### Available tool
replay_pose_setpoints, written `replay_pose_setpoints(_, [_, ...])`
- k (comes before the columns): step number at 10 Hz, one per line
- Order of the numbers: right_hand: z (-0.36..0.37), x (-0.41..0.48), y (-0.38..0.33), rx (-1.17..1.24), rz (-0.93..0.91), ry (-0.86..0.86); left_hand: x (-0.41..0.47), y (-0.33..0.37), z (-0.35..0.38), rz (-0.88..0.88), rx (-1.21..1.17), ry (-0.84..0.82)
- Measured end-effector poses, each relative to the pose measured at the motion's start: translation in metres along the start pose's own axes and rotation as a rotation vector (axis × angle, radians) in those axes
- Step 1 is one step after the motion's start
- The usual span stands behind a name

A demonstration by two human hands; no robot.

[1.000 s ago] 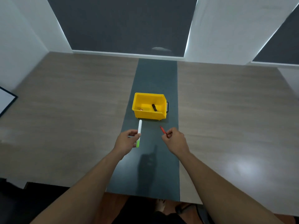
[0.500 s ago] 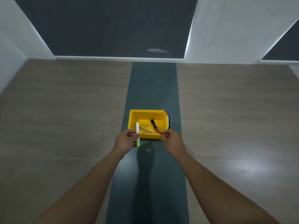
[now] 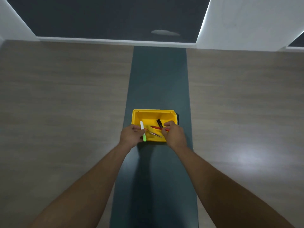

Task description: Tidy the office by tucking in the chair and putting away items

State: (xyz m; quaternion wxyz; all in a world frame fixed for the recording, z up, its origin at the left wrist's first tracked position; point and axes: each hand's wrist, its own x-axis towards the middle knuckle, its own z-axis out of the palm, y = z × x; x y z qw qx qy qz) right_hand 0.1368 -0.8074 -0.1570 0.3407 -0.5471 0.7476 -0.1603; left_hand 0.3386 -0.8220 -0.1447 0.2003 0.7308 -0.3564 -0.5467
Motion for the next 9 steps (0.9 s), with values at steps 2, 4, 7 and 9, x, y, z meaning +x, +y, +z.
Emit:
replay_pose_setpoints(2, [-0.002,-0.006,-0.004,0.032,-0.007,-0.022,-0.008,-0.002,-0.007,0.031,-0.098,-0.081])
replay_pose_setpoints(4, [-0.016,-0.033,0.0,0.035,-0.011,-0.027,-0.033,-0.011,-0.014,0.119,-0.038,-0.072])
replay_pose_setpoints(7, [-0.027,-0.108,0.021,0.011,-0.103,0.039,-0.101,-0.053,-0.013,0.41,0.273,-0.002])
replay_pose_setpoints(9, [0.006,-0.144,0.065,-0.086,-0.142,-0.005,-0.12,-0.126,0.01,0.594,0.509,0.11])
